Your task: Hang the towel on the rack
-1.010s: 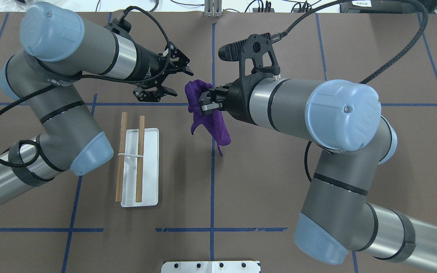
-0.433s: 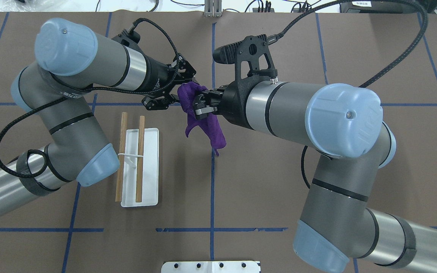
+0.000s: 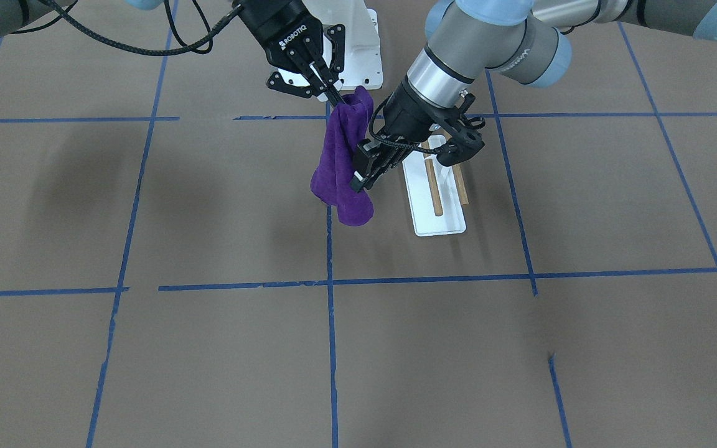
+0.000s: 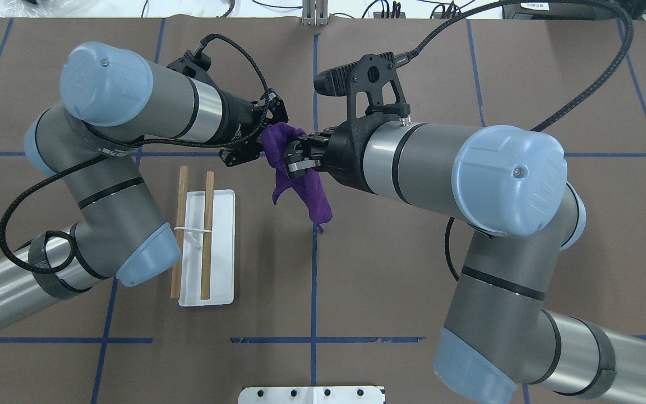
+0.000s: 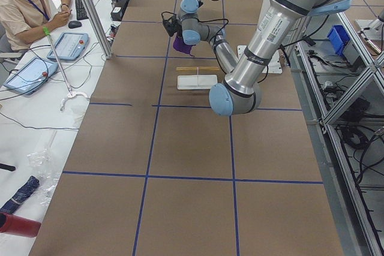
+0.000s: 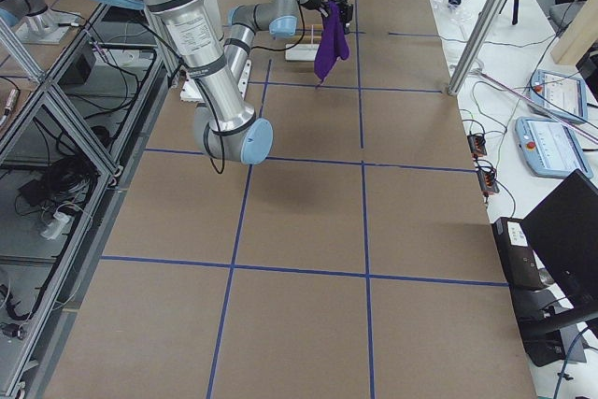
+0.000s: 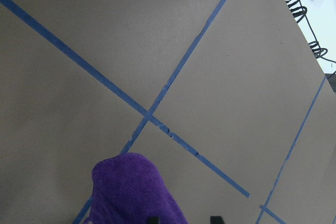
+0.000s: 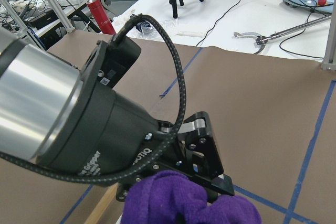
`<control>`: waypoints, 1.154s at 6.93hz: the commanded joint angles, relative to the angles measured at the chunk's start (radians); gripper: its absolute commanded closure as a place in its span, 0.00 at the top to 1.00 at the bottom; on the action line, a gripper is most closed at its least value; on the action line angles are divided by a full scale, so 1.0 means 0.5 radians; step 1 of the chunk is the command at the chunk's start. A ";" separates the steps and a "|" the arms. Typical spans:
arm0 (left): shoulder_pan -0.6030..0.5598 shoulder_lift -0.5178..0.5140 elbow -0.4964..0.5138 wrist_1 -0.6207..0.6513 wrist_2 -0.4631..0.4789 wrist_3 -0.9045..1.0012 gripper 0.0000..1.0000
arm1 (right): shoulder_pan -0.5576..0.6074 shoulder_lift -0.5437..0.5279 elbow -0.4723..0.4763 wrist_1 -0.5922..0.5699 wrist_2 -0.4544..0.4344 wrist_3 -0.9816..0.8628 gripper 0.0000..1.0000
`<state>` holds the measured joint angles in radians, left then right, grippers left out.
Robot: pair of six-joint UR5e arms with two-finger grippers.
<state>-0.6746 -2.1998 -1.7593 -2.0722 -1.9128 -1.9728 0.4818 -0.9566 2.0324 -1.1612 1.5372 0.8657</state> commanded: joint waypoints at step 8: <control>-0.025 0.239 -0.276 0.000 -0.003 0.162 0.00 | 0.357 -0.029 0.086 -0.633 0.817 0.189 1.00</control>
<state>-0.6796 -2.1263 -1.8458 -2.0736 -1.9119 -1.9380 0.5692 -0.9651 2.0744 -1.3495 1.8017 0.9590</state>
